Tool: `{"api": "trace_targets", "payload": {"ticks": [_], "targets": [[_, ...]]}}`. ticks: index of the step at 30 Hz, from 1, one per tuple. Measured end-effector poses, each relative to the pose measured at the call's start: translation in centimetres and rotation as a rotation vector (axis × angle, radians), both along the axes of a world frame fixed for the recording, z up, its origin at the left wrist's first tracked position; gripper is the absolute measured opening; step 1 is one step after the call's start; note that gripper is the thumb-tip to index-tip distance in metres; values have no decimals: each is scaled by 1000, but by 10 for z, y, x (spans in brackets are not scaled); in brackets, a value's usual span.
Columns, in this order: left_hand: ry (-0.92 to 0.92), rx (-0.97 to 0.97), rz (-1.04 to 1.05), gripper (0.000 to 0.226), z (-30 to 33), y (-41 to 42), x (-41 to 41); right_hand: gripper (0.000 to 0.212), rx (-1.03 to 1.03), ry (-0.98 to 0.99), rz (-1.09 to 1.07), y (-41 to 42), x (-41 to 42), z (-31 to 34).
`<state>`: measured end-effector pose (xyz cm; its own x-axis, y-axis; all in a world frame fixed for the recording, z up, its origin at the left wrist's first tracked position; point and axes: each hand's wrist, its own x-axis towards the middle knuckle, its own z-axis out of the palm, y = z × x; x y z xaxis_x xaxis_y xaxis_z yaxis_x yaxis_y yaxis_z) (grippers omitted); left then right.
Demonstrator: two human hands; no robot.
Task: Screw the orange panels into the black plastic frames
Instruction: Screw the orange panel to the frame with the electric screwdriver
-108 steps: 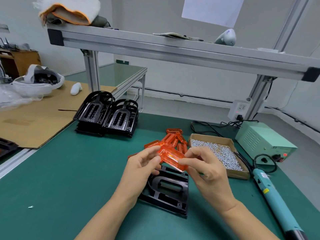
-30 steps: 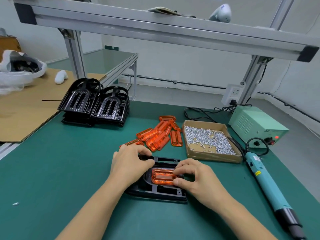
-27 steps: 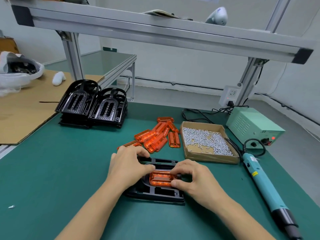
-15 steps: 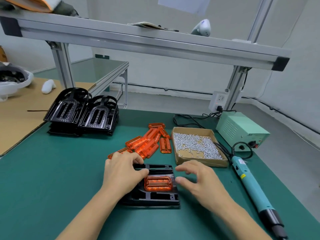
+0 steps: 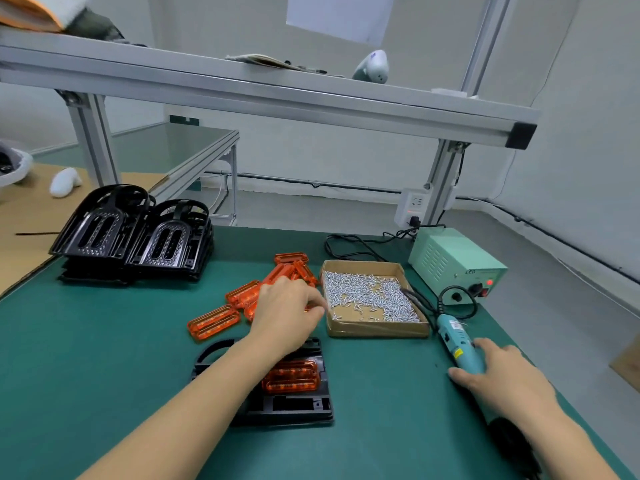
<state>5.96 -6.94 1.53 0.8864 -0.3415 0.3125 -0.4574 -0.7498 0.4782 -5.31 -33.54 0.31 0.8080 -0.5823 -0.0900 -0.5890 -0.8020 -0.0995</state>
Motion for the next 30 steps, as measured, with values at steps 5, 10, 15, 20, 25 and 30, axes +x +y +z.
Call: {"api": "trace_targets", "payload": {"ticks": [5, 10, 15, 20, 25, 30], "targets": [[81, 66, -31, 14, 4, -33, 29, 65, 25, 49, 8, -7, 2, 1], [106, 288, -5, 8, 1, -53, 44, 48, 61, 66, 16, -11, 1, 2], [5, 516, 39, 11, -3, -67, 45, 31, 108, -92, -12, -15, -4, -1], [-51, 557, 49, 11, -9, -72, 47, 15, 918, -568, -80, -19, -14, 6], [10, 382, -34, 12, -3, -66, 44, 31, 1607, -851, 14, 1, -14, 34], [311, -443, -158, 8, 12, -37, 14, 24, 1863, -1026, 159, 24, -7, 54]]}}
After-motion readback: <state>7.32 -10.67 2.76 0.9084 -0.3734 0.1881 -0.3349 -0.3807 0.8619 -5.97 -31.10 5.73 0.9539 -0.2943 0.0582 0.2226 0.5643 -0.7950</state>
